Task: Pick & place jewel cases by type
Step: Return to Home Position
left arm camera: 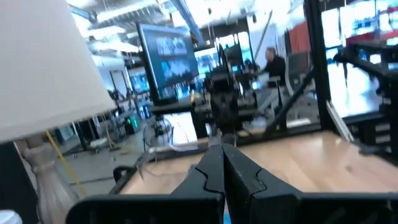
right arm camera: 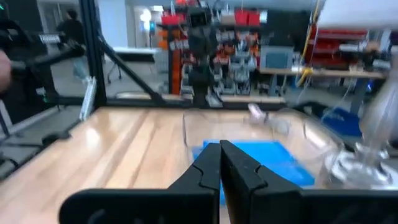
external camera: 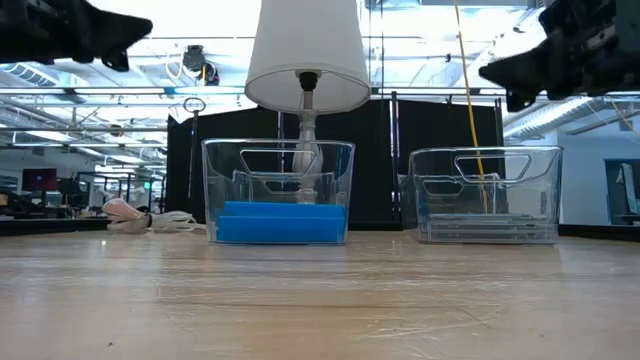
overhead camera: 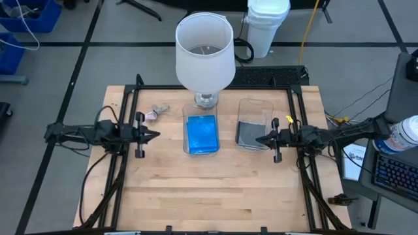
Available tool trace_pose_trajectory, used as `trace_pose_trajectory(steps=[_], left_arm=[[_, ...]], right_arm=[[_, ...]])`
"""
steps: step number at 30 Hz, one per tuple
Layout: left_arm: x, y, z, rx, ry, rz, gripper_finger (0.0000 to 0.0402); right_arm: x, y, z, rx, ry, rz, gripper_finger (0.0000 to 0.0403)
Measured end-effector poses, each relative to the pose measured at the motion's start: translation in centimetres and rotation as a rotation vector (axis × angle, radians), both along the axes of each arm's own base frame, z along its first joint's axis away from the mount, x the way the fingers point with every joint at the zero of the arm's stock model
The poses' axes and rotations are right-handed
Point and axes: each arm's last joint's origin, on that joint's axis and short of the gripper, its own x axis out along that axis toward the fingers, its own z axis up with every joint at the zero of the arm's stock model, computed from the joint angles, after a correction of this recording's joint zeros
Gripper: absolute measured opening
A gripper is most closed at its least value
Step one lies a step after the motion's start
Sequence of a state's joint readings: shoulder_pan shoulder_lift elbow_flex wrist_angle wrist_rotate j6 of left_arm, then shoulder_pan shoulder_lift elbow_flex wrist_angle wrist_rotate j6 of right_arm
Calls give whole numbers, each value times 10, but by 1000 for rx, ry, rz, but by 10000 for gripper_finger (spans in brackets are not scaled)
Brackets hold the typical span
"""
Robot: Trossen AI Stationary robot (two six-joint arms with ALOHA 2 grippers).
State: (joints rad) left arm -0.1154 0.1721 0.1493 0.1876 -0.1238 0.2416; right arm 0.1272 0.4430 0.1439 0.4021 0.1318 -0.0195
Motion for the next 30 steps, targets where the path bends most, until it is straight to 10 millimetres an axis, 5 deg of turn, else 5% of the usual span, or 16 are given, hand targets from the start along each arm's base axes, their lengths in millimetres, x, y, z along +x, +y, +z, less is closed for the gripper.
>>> trace_pose_trajectory(steps=[8, 20, 30], left_arm=[[-17, 1, 0, 12, -44, -4, 1], [-5, -3, -44, 35, 74, 22, 0], [-5, -5, -48, -68, 122, -62, 0]], right_arm=[[-14, 0, 8, 38, -77, 15, 0], [-17, 3, -4, 57, -122, 13, 0], [-17, 3, -8, 39, -89, 13, 0]])
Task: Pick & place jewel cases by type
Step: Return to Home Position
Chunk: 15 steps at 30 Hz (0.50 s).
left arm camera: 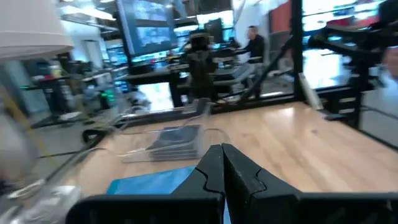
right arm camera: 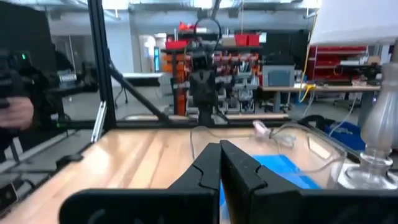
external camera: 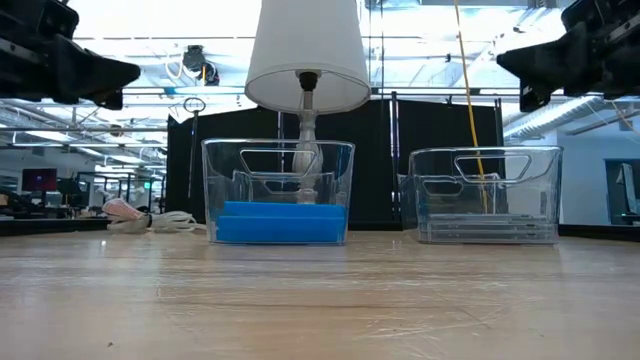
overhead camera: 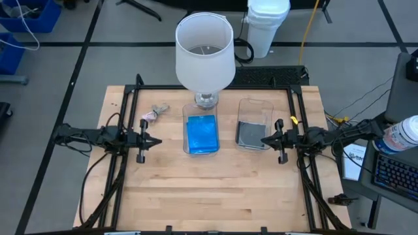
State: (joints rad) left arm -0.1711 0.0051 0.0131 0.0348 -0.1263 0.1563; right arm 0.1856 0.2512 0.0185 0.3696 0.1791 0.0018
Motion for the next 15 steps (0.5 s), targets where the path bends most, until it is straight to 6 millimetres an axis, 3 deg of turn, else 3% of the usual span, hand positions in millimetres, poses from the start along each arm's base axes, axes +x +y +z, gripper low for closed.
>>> trace_pose_trajectory(steps=[3, 10, 15], left_arm=[[0, -2, -1, -23, 8, -69, 2], [0, -2, -1, -187, 16, -74, 17], [0, -2, 0, -210, 3, -75, 13]], right_arm=[[0, 0, 0, 1, -3, 0, 0], [0, 0, 1, 14, -11, 1, 0], [0, 0, 1, 14, -11, 1, 0]])
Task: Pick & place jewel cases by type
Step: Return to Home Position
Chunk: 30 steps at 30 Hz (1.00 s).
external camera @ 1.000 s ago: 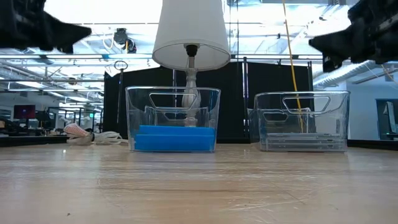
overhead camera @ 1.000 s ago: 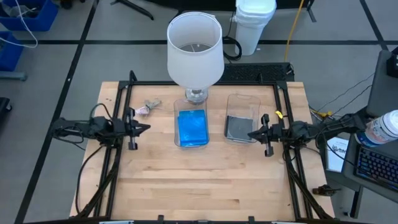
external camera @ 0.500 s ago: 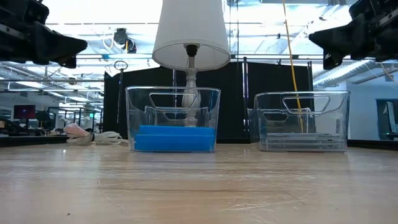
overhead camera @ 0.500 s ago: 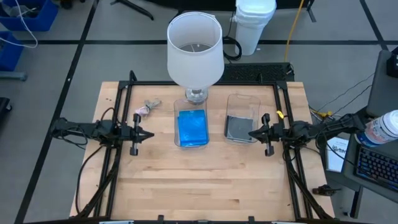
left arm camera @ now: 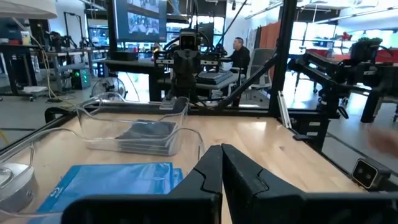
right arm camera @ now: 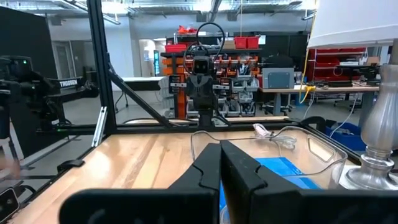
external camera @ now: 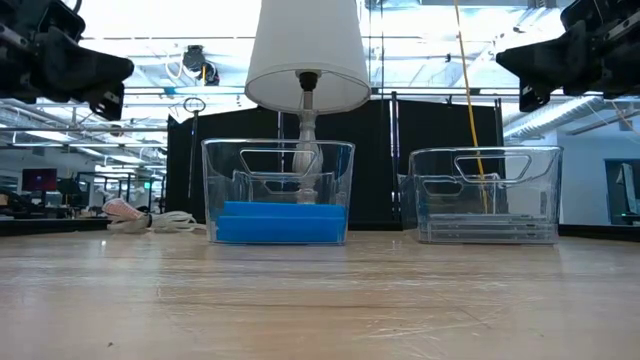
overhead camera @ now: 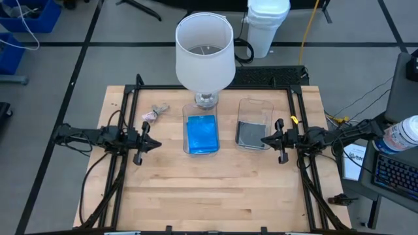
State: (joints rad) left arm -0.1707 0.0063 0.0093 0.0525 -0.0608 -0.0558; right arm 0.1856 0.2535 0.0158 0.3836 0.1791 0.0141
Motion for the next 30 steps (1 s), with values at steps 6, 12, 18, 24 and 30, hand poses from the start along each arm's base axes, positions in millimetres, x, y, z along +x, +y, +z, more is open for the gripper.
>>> trace_pose_trajectory(steps=[6, 12, 18, 24, 30], left_arm=[[0, 0, 1, -3, -5, 0, 4], [0, 0, 1, -3, -8, 0, 34], [0, 0, 1, -3, -8, 0, 57], [0, 0, 1, -3, -9, 0, 62], [0, 0, 1, -3, -9, 0, 62]], right_arm=[[0, 0, 0, 1, 0, -1, 0], [0, 0, 0, 1, 0, -1, 0], [0, 0, 0, 1, 0, -2, 0], [0, 0, 0, 1, 1, -2, 0], [0, 0, 0, 1, 1, -2, 0]])
